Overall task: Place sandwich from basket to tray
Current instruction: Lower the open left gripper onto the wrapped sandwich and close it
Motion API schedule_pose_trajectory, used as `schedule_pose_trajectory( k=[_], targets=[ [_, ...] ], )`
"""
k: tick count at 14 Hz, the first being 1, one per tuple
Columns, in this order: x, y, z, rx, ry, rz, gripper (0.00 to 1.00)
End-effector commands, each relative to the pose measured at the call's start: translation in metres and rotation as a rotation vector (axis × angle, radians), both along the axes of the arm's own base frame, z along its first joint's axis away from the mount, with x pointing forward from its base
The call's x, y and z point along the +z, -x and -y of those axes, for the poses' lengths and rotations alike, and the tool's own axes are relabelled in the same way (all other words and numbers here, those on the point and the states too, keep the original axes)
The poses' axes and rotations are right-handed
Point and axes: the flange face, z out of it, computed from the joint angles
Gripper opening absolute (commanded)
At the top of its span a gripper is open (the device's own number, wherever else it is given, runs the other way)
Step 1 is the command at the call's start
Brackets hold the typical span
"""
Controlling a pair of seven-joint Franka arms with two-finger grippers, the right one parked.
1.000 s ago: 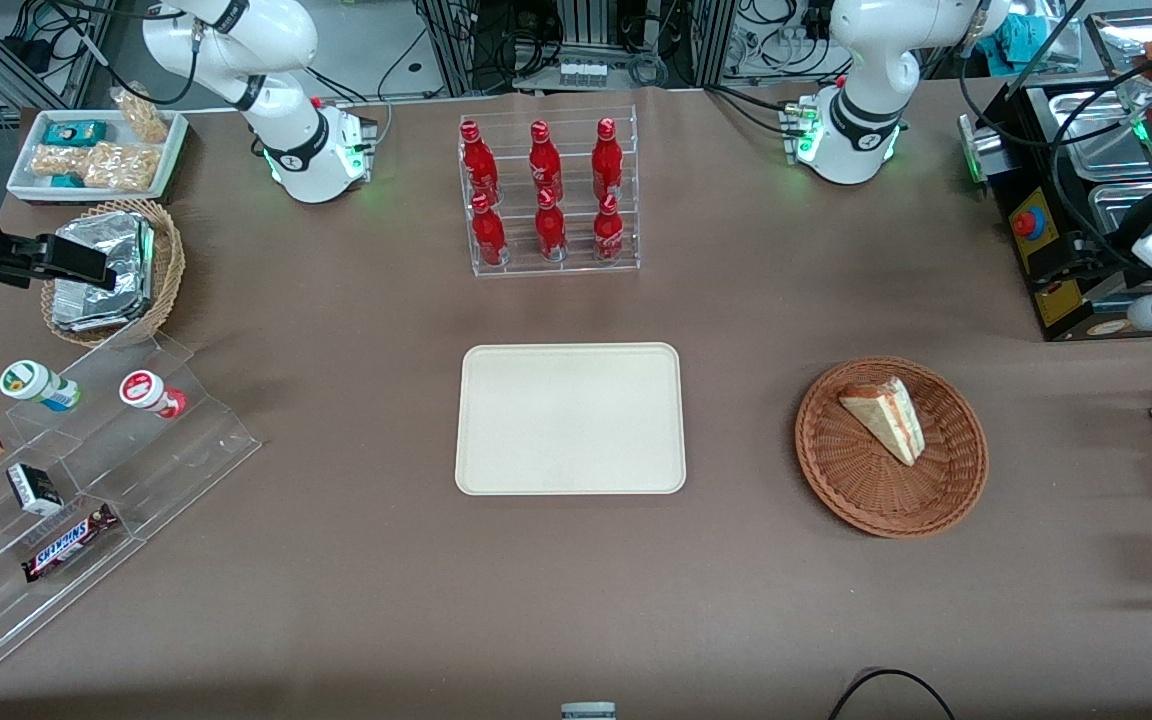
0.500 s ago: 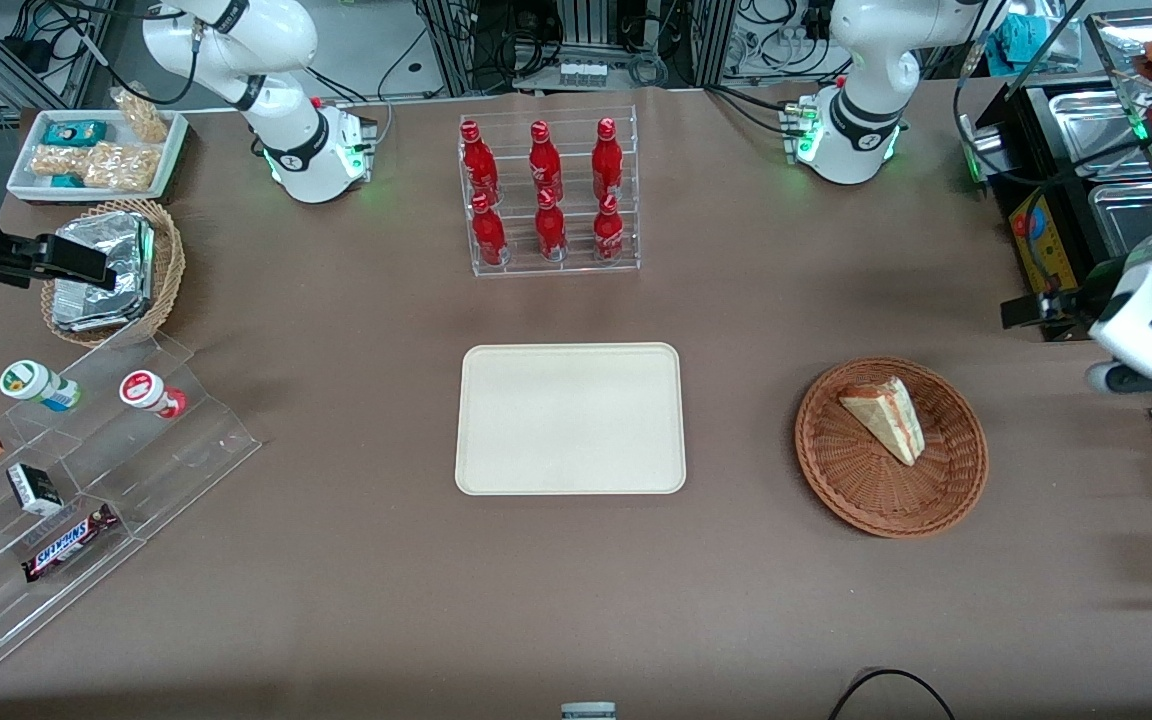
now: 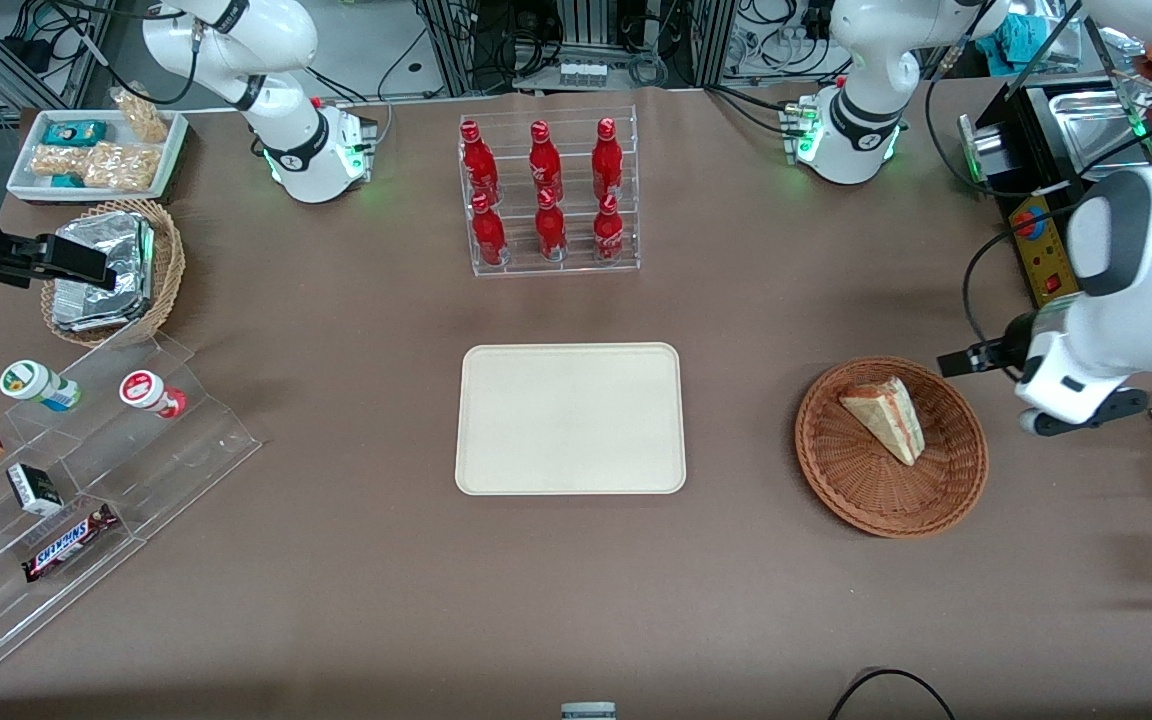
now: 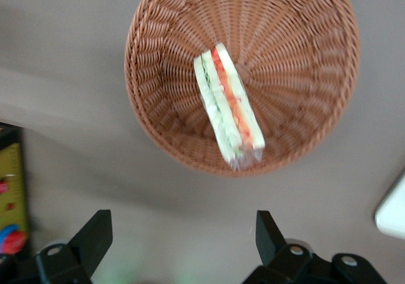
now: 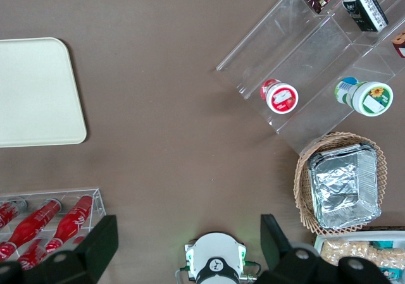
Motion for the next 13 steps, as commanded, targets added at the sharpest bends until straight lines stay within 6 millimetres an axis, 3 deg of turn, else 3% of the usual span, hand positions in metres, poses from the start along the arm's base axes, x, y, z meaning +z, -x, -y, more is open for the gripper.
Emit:
schedule_pose_trajectory(
  k=[1,7,10,13],
  targets=[
    [-0.034,0.025,0.002,0.181,0.001,0.049,1.00],
    [-0.092,0.039,0.004,0.429,0.021,0.086,1.00],
    [-0.090,0.030,0.006,0.465,0.019,0.099,1.00],
    [-0.113,0.024,0.006,0.473,0.024,0.121,1.00]
  ],
)
